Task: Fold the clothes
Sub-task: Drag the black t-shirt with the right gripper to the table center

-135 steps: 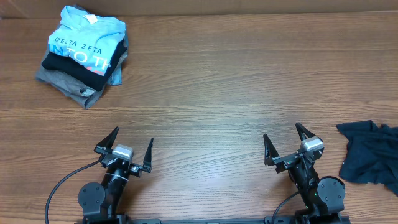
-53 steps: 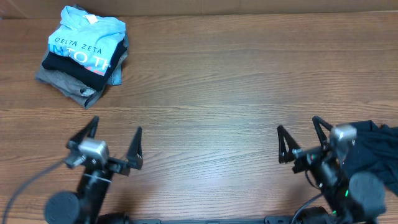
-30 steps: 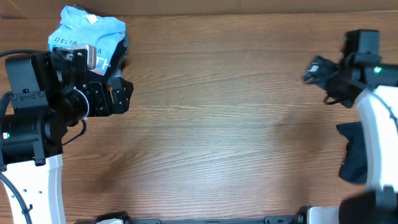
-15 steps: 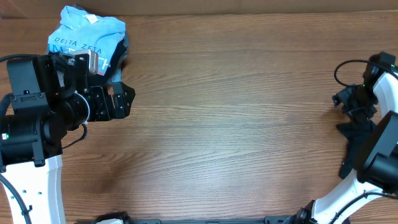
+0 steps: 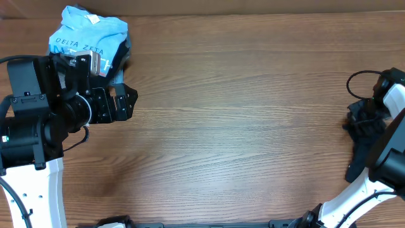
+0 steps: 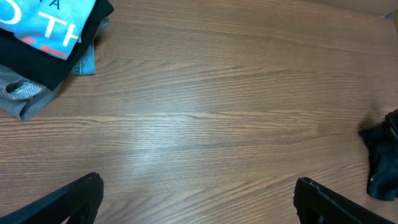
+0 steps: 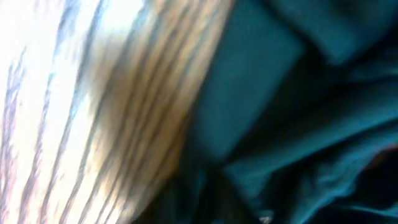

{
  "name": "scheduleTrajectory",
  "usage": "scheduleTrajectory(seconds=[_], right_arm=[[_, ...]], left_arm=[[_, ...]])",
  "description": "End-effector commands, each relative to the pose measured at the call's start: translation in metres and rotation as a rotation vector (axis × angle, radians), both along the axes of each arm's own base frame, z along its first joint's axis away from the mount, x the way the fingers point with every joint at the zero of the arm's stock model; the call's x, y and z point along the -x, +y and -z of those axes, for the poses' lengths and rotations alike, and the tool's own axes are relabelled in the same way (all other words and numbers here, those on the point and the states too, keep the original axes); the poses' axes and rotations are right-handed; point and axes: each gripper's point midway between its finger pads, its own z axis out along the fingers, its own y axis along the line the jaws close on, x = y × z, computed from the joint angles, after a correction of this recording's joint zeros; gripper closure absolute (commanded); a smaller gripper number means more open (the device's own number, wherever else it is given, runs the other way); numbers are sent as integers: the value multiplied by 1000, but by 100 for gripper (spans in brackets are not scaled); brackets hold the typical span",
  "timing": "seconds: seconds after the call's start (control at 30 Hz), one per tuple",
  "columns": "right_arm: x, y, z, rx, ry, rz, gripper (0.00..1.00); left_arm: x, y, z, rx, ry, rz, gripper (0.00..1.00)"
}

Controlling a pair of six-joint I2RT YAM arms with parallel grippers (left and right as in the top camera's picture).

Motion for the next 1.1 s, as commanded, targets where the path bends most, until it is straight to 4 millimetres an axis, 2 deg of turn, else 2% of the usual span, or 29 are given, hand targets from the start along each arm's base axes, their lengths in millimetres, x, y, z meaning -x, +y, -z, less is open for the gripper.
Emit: scheduleTrajectory(seconds=[0.0,0.07,0.13,0.23,0.27,0.3,0.33,0.4,0.47,0.53,0.57,0.6,0.63,0.7,0.8,0.9,0.93,0.97,1.0,1.07], right_arm=[[-20,33,18,-139,-86,-65,96],[-47,55,5,-224,-206,-187,96],[-76,87,-18,-305,-345,-316,96],[-115,162,-74,-408,-567,-601,96],[-120,184,-87,-421,-600,-665,96],[-123,216,-102,-427,-629,-755,96],[-123,240,-111,-430,-641,-818,96],[-115,311,-129,-459,-661,-987,96],[-94,379,-135,-508,-653,-1145,96],[-66,439,-134,-537,-625,-1290,94],[-52,462,-132,-524,-611,-1353,80],[-42,479,-128,-483,-595,-1406,61],[-35,492,-126,-425,-579,-1432,53],[-32,501,-125,-275,-550,-1430,43],[-44,482,-139,-88,-526,-1353,39],[-60,438,-163,14,-504,-1208,38],[-65,422,-170,21,-501,-1156,36],[-69,404,-175,24,-496,-1101,30],[-72,385,-179,23,-488,-1044,24],[-76,346,-179,10,-452,-939,24]], left_arm=[[0,-4,-10,-8,-36,28,0],[0,-4,-10,-8,-36,28,0],[-1,-4,-11,-8,-40,28,0],[-3,-3,-12,-10,-51,28,0],[-3,-3,-13,-11,-54,28,0],[-5,-3,-14,-13,-62,27,0],[-6,-2,-15,-16,-68,25,0],[-9,1,-17,-31,-86,15,0],[-13,6,-19,-56,-102,-4,0],[-16,13,-21,-90,-115,-33,0],[-18,18,-23,-109,-123,-50,0],[-19,22,-24,-127,-130,-65,0],[-20,25,-26,-141,-136,-77,0],[-21,26,-31,-149,-152,-85,0],[-22,26,-35,-150,-168,-85,0],[-21,23,-34,-136,-161,-74,0],[-21,22,-34,-128,-161,-66,0],[-21,19,-35,-119,-163,-58,0],[-21,17,-36,-106,-167,-46,0],[-21,10,-38,-76,-177,-17,0]])
